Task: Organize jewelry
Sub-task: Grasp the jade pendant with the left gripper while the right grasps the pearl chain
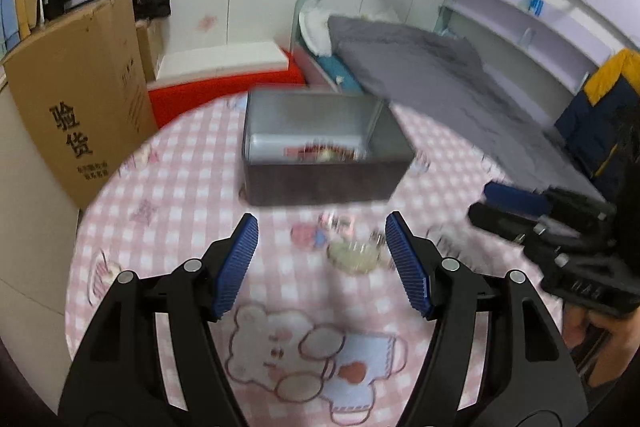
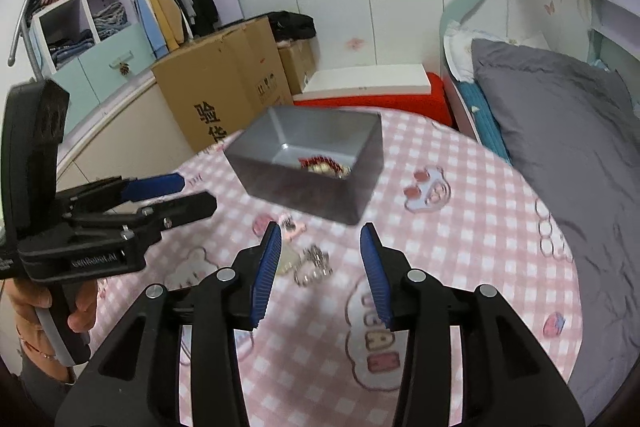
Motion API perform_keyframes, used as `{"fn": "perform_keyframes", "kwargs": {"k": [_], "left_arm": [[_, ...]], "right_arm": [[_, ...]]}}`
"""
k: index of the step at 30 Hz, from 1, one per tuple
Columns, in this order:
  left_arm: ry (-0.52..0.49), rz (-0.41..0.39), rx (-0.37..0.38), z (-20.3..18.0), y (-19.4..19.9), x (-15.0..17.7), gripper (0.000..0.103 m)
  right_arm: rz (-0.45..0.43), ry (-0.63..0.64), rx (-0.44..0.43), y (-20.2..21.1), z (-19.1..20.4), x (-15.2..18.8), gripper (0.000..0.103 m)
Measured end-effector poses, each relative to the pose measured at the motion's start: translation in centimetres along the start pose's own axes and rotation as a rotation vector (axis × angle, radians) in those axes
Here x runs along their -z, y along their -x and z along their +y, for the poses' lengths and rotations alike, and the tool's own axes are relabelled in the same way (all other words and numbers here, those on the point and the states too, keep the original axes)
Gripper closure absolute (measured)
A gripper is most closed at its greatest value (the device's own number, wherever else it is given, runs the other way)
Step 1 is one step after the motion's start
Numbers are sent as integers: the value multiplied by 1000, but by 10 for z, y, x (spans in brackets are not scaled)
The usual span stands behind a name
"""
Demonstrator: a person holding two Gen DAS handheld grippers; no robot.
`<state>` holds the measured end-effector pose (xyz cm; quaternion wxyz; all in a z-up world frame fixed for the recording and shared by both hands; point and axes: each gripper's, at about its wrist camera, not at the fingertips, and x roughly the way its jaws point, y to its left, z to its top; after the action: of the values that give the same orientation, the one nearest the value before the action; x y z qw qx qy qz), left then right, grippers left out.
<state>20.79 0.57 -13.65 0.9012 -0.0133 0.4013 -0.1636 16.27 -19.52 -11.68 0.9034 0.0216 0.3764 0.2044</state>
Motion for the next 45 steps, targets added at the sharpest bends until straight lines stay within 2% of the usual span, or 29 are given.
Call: {"fn": "perform_keyframes", "kwargs": {"k": [7,15,24,27,38,42,45], "left_arm": [[-9,97,-7,-3,-29,28,37],[-66,147,-38,-19,-58,33,37],[-156,130,-85,-34,-73,27,38],[-168,123,-56,-36,-73,25,61],[-113,99,-46,-20,-56,27,61],[-90,87,-91,-6,-46,26,61],[-64,86,-76,4,-42,28,61]], "right_arm": [[68,-21,-23,-16,-2,30,62],[103,-47,-24,-28,-12,45,61],[116,-61,-39,-36,-23,47,60],[120,-57,-42,-40,-22,47,60],[147,12,-16,-59,-2,33,58],[162,58,17,-73,11,25,55],[171,111,65,-81,20,24,55]]}}
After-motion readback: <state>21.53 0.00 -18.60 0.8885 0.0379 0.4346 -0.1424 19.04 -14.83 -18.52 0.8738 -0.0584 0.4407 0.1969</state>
